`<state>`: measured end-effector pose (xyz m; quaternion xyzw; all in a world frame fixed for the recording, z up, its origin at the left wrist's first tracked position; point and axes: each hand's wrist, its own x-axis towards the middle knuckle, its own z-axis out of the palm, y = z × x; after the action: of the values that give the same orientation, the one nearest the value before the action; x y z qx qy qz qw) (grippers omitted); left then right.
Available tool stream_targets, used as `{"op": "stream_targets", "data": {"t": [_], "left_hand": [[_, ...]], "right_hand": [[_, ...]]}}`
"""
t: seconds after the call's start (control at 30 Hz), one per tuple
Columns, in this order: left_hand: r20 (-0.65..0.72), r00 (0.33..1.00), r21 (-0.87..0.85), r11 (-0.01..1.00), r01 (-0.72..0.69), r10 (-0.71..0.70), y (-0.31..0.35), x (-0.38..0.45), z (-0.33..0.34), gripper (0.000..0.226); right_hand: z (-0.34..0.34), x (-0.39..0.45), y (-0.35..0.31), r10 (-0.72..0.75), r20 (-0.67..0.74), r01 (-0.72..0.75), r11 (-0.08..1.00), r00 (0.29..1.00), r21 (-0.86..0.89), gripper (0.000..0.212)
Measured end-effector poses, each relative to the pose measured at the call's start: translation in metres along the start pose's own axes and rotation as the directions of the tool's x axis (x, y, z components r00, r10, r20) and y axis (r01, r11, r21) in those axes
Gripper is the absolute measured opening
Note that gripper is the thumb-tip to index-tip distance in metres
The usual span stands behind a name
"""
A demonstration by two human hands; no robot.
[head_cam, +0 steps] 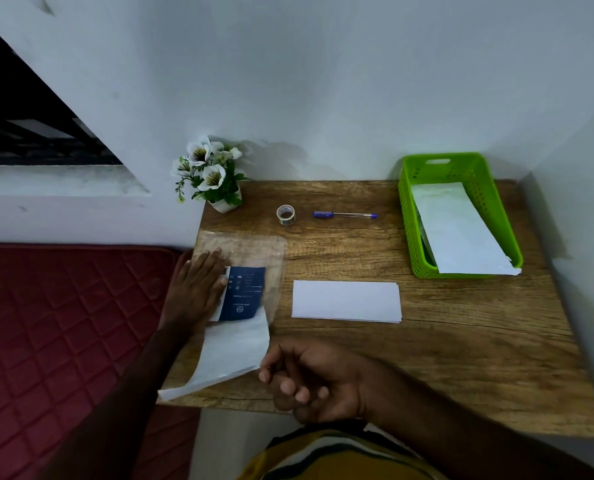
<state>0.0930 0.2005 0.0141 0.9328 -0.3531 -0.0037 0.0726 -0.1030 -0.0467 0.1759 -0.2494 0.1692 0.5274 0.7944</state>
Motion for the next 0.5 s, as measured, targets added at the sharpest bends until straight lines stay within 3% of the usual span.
{"op": "stream_targets", "data": {"t": [0.07, 0.23, 0.37, 0.4, 0.43, 0.5], "left_hand": [[-0.022, 1.0, 0.004, 1.0, -0.01, 0.01, 0.0, 0.001, 0.0, 0.054], [-0.14, 0.989, -0.055, 0.998, 0.029, -0.036, 0.007, 0.007, -0.007, 0.05], [-0.125, 0.941, -0.276, 0.922, 0.272, -0.315, 0.016, 0.014, -0.022, 0.05], [-0.041, 0.905, -0.444, 0.819, 0.363, -0.424, 0.022, 0.018, -0.031, 0.048], [0.114, 0.863, -0.637, 0.63, 0.444, -0.493, 0.027, 0.024, -0.037, 0.05], [0.461, 0.79, -0.821, 0.145, 0.553, -0.404, 0.033, 0.029, -0.048, 0.066]], "right_hand": [[0.009, -0.014, -0.007, -0.045, 0.111, 0.044, 0.999, 0.993, 0.014, 0.015], [0.031, -0.048, -0.027, -0.107, 0.343, 0.111, 0.994, 0.933, 0.01, 0.022], [0.042, -0.06, -0.051, -0.137, 0.419, 0.184, 0.98, 0.897, -0.074, 0.027], [0.043, -0.061, -0.059, -0.144, 0.432, 0.204, 0.974, 0.89, -0.096, 0.027], [0.044, -0.061, -0.067, -0.149, 0.447, 0.22, 0.969, 0.882, -0.111, 0.026], [0.042, -0.058, -0.082, -0.156, 0.488, 0.237, 0.965, 0.859, -0.11, 0.024]]}}
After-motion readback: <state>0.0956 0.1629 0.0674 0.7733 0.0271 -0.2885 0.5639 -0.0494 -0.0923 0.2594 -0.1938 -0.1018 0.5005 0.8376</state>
